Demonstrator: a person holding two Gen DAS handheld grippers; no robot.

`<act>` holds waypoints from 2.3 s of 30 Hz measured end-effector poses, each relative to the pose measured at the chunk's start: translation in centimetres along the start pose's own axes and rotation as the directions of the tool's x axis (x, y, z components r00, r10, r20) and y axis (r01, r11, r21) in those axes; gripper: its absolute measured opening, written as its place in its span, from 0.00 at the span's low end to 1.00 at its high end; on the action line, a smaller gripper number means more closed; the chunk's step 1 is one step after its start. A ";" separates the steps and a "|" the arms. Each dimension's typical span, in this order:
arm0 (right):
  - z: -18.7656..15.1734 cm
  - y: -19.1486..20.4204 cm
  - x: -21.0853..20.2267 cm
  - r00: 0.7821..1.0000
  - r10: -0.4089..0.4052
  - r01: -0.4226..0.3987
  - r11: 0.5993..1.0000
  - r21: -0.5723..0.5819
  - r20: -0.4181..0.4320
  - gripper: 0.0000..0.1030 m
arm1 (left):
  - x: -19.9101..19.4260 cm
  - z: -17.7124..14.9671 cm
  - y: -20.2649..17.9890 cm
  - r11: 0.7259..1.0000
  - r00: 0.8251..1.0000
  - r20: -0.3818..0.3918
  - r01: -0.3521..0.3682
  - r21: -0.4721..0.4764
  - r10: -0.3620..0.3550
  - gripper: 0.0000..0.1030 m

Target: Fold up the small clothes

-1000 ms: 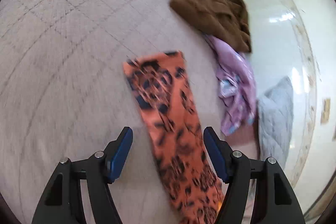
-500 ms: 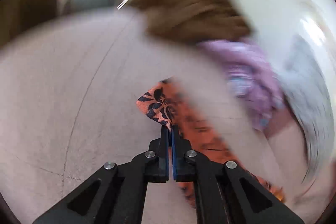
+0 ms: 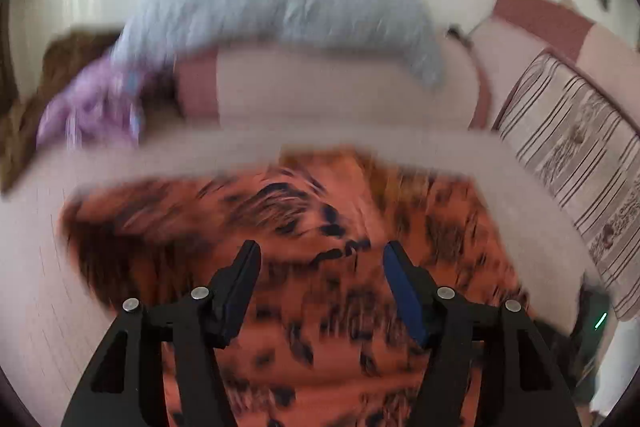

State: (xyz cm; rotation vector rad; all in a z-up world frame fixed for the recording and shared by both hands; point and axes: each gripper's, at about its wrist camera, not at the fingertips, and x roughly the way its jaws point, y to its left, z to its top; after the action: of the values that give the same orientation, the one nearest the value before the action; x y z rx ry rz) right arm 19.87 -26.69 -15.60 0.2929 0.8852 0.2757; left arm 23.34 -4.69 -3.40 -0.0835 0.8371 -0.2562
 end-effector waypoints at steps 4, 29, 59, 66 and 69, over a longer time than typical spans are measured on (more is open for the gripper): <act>1.6 -0.8 -2.4 0.992 0.124 -0.128 0.983 0.132 0.033 0.89 | -2.8 -3.6 4.0 0.995 0.999 0.016 -0.034 -0.091 0.036 0.66; 16.7 17.8 1.9 0.999 -0.039 0.030 0.972 -0.232 -0.037 0.09 | -11.1 -11.7 18.8 0.894 0.973 0.086 -0.162 -0.417 0.216 0.70; 10.8 -3.3 -1.3 0.968 -0.248 0.242 0.959 0.150 0.026 0.83 | 2.2 -3.3 17.5 0.932 0.991 -0.098 -0.123 -0.341 0.095 0.74; 13.6 1.9 1.0 0.997 0.024 -0.029 0.998 0.059 0.074 0.83 | 6.9 -3.0 19.6 0.898 0.978 -0.208 -0.088 -0.432 -0.004 0.09; 11.5 0.1 6.7 0.992 -0.009 0.027 0.990 0.139 -0.128 0.83 | 5.3 -2.7 20.9 0.886 0.980 -0.172 -0.166 -0.432 0.099 0.00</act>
State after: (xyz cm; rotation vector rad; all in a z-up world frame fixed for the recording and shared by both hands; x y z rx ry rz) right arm 32.99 -25.79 -13.45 0.4009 1.0353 0.2172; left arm 28.73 14.21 -12.67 -0.4411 1.0320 0.0663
